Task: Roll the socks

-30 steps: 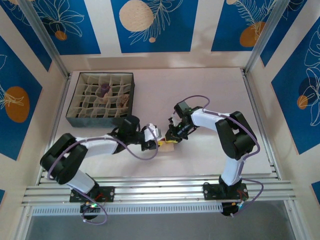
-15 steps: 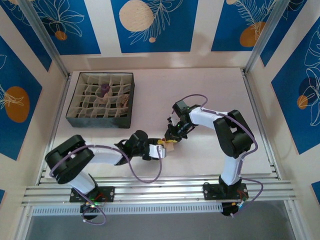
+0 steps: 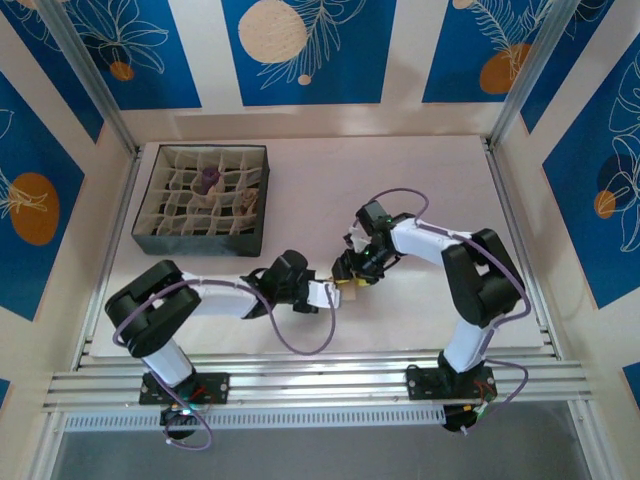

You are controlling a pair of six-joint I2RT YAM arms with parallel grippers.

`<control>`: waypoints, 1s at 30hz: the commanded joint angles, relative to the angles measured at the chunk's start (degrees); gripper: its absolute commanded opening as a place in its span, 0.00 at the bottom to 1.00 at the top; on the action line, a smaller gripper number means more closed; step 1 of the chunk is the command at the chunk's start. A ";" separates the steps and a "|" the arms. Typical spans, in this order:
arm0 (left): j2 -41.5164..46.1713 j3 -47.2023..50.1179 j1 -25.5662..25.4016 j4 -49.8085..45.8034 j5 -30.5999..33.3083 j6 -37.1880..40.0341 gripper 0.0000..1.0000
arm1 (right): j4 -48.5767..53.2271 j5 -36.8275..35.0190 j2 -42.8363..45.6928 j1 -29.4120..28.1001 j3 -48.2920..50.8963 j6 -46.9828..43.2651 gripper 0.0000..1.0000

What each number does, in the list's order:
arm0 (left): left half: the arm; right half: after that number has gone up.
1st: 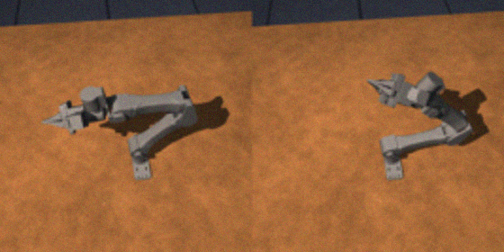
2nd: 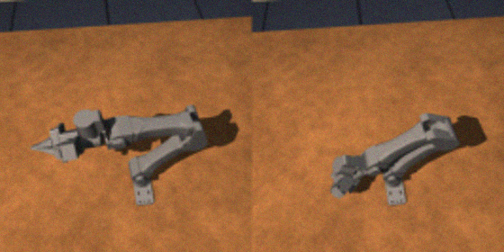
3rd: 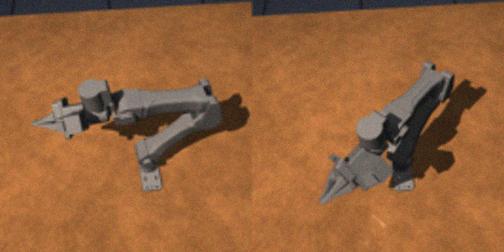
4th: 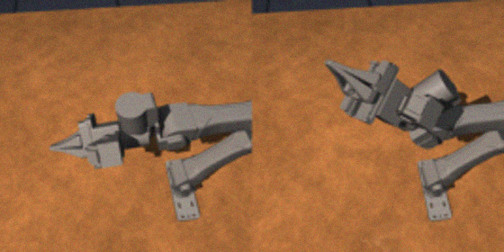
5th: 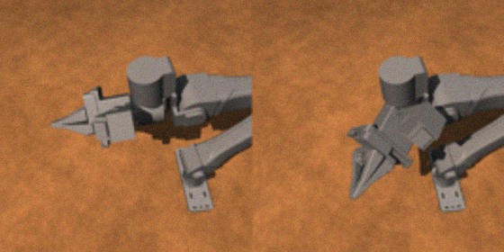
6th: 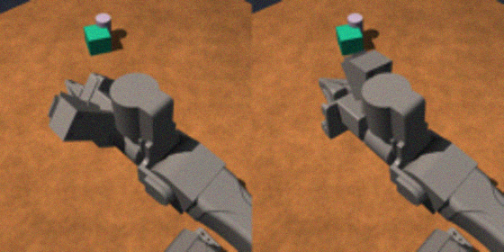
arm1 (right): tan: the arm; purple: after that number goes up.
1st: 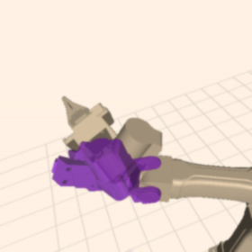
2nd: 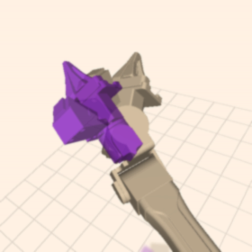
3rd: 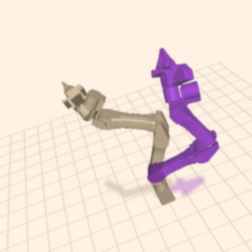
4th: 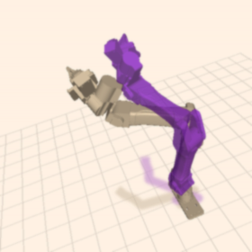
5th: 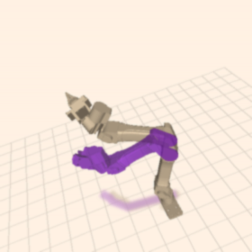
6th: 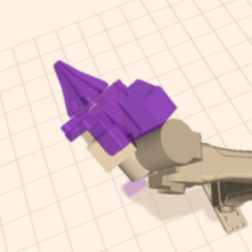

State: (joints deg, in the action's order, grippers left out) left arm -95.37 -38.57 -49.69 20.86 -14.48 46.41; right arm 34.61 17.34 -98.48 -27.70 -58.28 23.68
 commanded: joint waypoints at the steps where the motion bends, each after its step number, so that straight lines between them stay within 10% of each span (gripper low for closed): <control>1: -4.87 -4.07 2.35 -16.78 -9.21 -5.31 0.00 | 2.91 -1.35 7.34 2.67 2.51 -1.00 0.60; 13: -13.75 -20.18 9.19 -40.13 -26.57 -12.16 0.00 | -1.27 -11.23 32.89 7.39 9.64 -14.84 0.62; 30: -25.00 -30.96 14.22 -52.28 -37.54 -23.23 0.00 | -22.68 -44.24 44.17 -23.03 29.47 -56.60 0.71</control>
State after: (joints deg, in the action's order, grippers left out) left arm -116.66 -69.67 -35.38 -22.31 -53.95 25.43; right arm 19.99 -19.38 -52.58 -47.07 -29.82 -23.22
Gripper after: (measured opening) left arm 0.077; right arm 0.708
